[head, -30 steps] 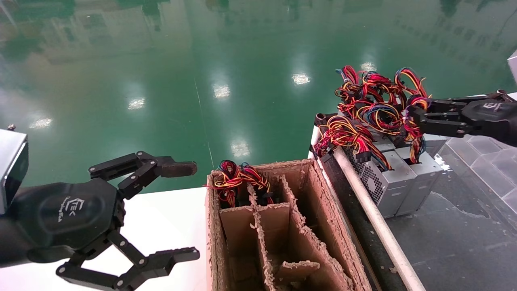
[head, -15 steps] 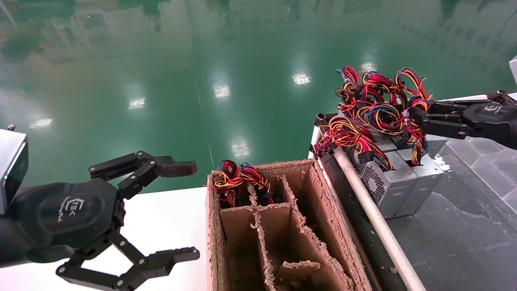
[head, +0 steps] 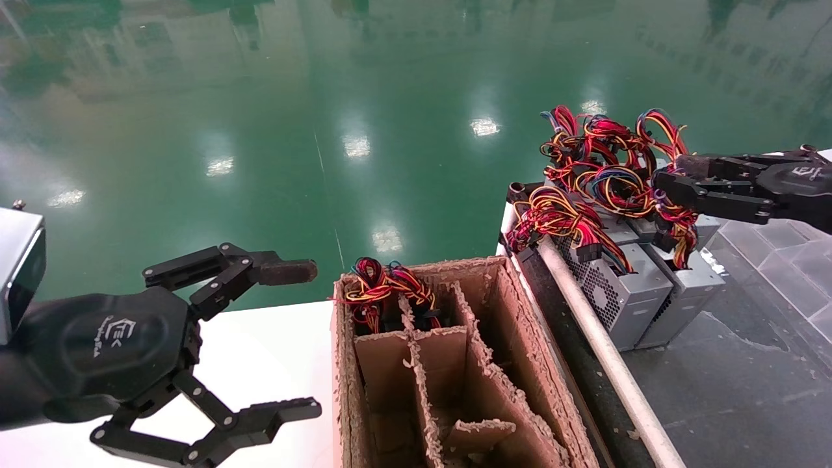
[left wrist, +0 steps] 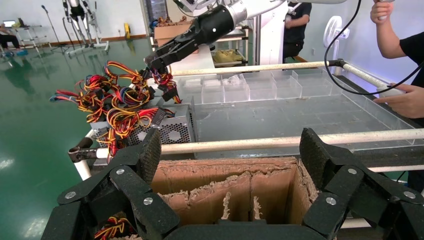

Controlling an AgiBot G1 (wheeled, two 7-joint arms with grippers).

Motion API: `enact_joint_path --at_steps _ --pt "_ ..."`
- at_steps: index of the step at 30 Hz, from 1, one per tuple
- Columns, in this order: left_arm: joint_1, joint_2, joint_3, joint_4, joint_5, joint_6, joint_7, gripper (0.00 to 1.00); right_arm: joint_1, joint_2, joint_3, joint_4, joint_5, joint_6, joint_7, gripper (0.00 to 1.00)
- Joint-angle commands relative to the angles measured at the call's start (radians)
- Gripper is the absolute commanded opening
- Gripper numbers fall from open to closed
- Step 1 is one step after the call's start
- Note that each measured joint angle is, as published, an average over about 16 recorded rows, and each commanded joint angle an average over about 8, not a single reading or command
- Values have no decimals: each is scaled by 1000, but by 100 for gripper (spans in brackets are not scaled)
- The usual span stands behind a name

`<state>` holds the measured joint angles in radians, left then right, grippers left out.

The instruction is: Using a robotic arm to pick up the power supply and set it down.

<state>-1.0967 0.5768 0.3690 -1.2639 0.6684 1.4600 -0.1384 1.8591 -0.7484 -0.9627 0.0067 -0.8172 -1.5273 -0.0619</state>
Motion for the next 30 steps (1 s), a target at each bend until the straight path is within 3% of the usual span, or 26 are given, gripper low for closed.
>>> enact_joint_path --at_steps 1,18,30 --pt "0 0 0 0 0 0 0 100 3 3 0 0 0 -3 0 100" --pt "0 0 0 0 0 0 0 100 -17 41 61 31 82 -51 14 100" --pt "0 0 0 1 0 0 0 100 -150 62 176 247 93 -40 55 100"
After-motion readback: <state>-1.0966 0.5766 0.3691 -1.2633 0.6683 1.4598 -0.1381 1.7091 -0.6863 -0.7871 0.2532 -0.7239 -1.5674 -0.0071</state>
